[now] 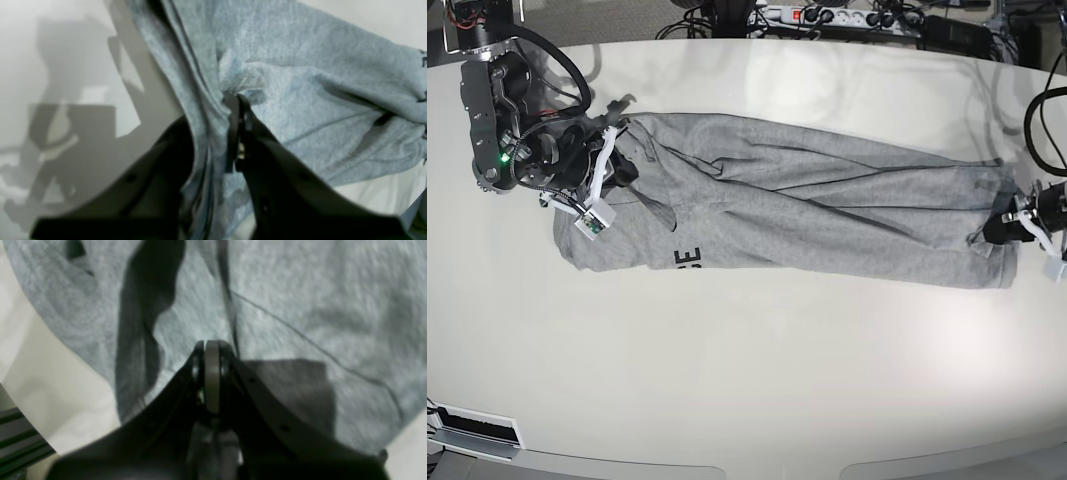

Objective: Layout the t-shirt on the table in an organized manner, then fold the t-shirt properly

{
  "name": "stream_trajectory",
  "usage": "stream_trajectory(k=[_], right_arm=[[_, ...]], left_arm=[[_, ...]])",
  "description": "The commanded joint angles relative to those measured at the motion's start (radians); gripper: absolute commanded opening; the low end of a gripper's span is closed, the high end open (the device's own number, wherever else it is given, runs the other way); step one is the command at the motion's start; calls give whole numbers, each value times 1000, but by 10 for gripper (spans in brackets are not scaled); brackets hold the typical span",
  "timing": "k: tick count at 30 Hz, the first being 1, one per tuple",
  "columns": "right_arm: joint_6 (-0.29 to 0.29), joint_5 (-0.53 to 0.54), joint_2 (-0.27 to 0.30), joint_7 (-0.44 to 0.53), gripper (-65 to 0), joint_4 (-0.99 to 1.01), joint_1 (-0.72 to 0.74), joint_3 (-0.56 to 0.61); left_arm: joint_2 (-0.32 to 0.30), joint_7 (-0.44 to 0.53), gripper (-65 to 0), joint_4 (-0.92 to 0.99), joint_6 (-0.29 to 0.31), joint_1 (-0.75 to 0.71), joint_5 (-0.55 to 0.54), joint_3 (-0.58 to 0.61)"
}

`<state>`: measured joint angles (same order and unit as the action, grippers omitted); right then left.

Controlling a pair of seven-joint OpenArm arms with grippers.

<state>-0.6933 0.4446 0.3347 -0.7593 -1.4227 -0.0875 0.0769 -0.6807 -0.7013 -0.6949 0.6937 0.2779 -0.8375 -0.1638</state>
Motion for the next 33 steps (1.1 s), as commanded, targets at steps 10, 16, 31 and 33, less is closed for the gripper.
stream_trajectory(k=[10, 16, 31, 33], right_arm=[[-5, 11, -8, 15, -650, -24, 16, -5], [-5, 11, -31, 16, -650, -24, 16, -5], [-5, 11, -58, 16, -650, -24, 16, -5], [-5, 11, -58, 15, -650, -24, 16, -5]], left_arm=[[-34, -192, -650, -67, 4, 21, -319, -7], [-25, -393, -650, -199, 4, 21, -527, -7], [167, -537, -650, -267, 4, -20, -646, 17], [193, -534, -650, -267, 4, -19, -646, 41]])
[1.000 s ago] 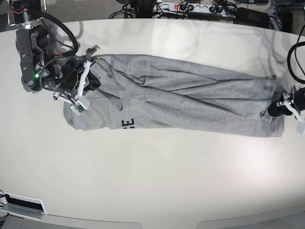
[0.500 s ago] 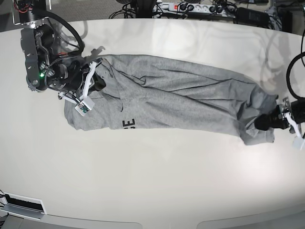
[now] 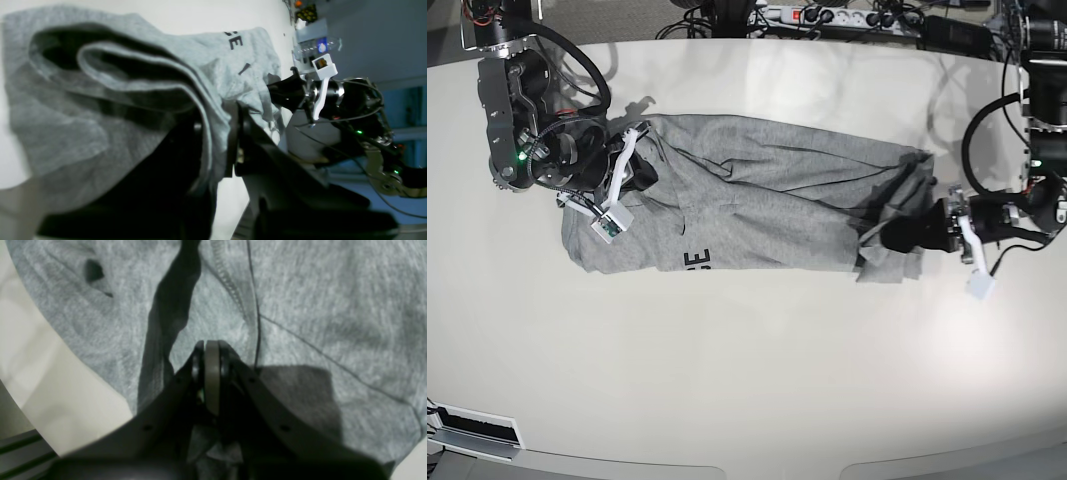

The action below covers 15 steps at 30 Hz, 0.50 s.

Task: Layout the t-shirt on the table in an organized manner, then fold the t-shirt properly
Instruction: 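Fold the shirt end with the left gripper toward the right gripper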

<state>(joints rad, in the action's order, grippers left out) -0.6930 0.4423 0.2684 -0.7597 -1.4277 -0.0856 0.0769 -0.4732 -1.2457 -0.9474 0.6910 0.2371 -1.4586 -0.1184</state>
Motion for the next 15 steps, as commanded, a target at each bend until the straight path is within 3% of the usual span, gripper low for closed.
stream_trajectory(k=[1, 5, 11, 15], right_arm=[[-5, 13, 9, 15, -650, -19, 13, -5], [-5, 13, 9, 15, -650, -19, 14, -5], [-5, 13, 9, 14, -650, -19, 13, -5], [-5, 13, 9, 15, -650, -19, 14, -5]], left_arm=[[-3, 11, -650, -14, 7, 21, -25, 11], [40, 33, -650, -14, 7, 21, -25, 63], [81, 222, -650, -14, 7, 21, 119, 79], [120, 187, -650, -14, 7, 21, 112, 79]])
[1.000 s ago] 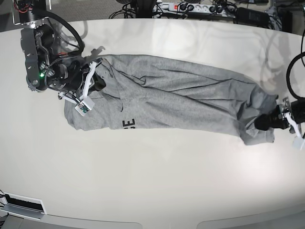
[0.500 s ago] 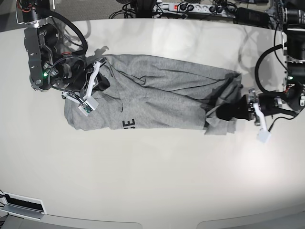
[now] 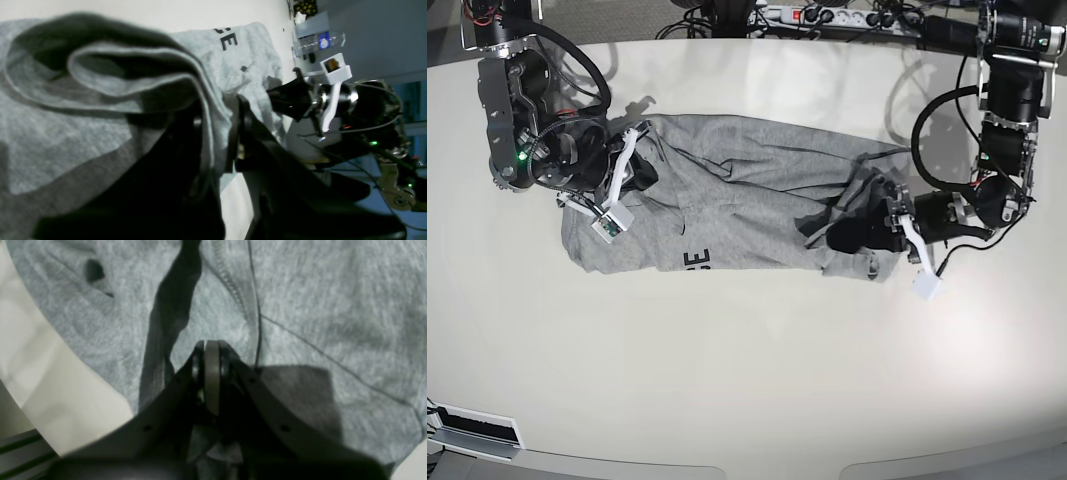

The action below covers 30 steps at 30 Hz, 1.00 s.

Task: Layout the t-shirt on the table in an organized manner, then fold the t-shirt properly
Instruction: 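Fold the shirt end with the left gripper toward the right gripper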

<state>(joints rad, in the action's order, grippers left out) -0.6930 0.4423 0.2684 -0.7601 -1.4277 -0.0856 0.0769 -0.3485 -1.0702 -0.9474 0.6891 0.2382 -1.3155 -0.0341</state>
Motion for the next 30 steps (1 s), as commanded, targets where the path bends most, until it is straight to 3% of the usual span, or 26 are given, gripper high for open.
stream_trajectory(k=[1, 2, 6, 8, 10, 12, 14, 16, 18, 19, 23, 26, 30], right_arm=[[-5, 13, 9, 15, -650, -19, 14, -5], [-5, 13, 9, 15, -650, -19, 14, -5], [-5, 13, 9, 15, -650, -19, 14, -5], [-5, 13, 9, 15, -650, -19, 14, -5], [-5, 13, 9, 15, -650, -19, 14, -5], [-5, 13, 9, 15, -650, -19, 14, -5], [-5, 13, 9, 16, -650, -19, 14, -5], [-5, 13, 9, 16, -650, -19, 14, -5], [-5, 14, 9, 16, -650, -19, 14, -5], [-5, 14, 9, 16, -650, -19, 14, -5], [-5, 24, 10, 15, -650, -19, 37, -5], [-5, 102, 12, -7, -650, -27, 75, -7], [-5, 163, 12, -106, -650, -97, 121, -7]], left_arm=[[6, -1, -650, -14, 9, 20, -31, -5], [18, -8, -624, -14, 9, 20, -31, -5], [53, -13, -321, -14, 9, 23, -40, -5], [55, -47, -296, -15, 9, 32, -101, -5], [55, -119, -297, -15, 9, 48, -168, -5], [55, -179, -302, -19, 9, 71, -168, -5], [55, -226, -350, -22, 9, 91, -168, -5], [51, -251, -466, -22, 9, 106, -168, -5], [46, -264, -628, -22, 9, 120, -168, -5], [40, -263, -650, -22, 9, 124, -168, -6], [12, -242, -650, -22, 9, 143, -168, -7], [-24, -167, -650, -22, 9, 153, -165, -9], [-82, -96, -650, -22, 9, 155, -31, -30]])
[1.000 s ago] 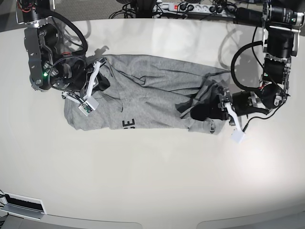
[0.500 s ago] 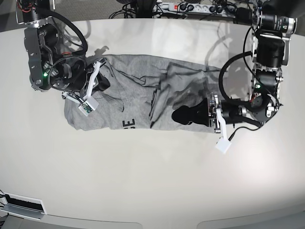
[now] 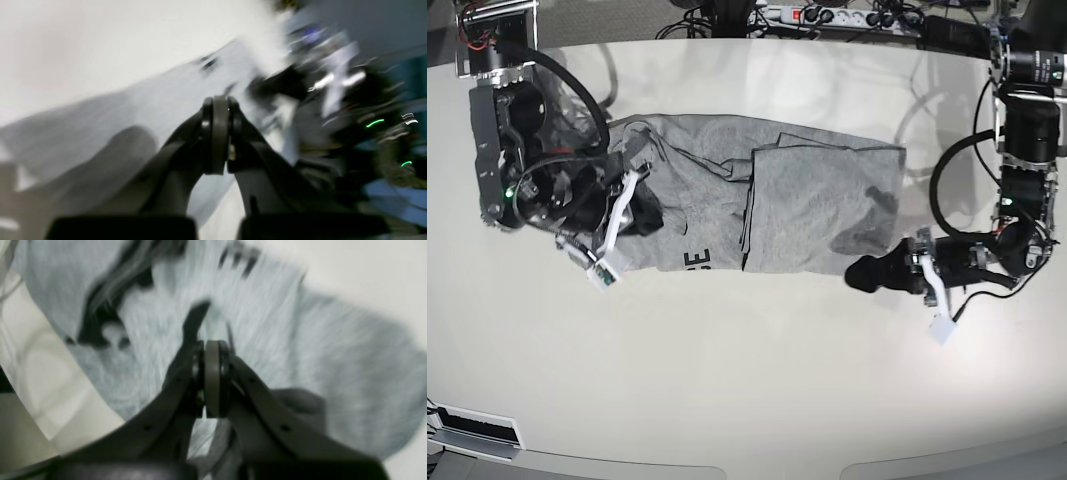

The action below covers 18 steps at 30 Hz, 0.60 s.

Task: Layout the t-shirt on the table in an organized manner, then fold the t-shirt properly
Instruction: 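Fold the shirt end with the left gripper toward the right gripper, then release the folded shirt and withdraw both grippers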

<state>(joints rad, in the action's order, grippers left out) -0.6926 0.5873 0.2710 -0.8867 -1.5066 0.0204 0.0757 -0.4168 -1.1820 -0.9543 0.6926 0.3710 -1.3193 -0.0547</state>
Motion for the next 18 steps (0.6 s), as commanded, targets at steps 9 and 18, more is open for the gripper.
stream_trajectory(k=[9, 18], right_arm=[[81, -33, 9, -55, -385, -109, 37, -79], [176, 96, 8, -33, -272, -103, -97, -388]], left_arm=[[-206, 60, -650, -15, 6, 23, 37, -53], [-323, 60, -650, -14, 6, 23, 37, -53]])
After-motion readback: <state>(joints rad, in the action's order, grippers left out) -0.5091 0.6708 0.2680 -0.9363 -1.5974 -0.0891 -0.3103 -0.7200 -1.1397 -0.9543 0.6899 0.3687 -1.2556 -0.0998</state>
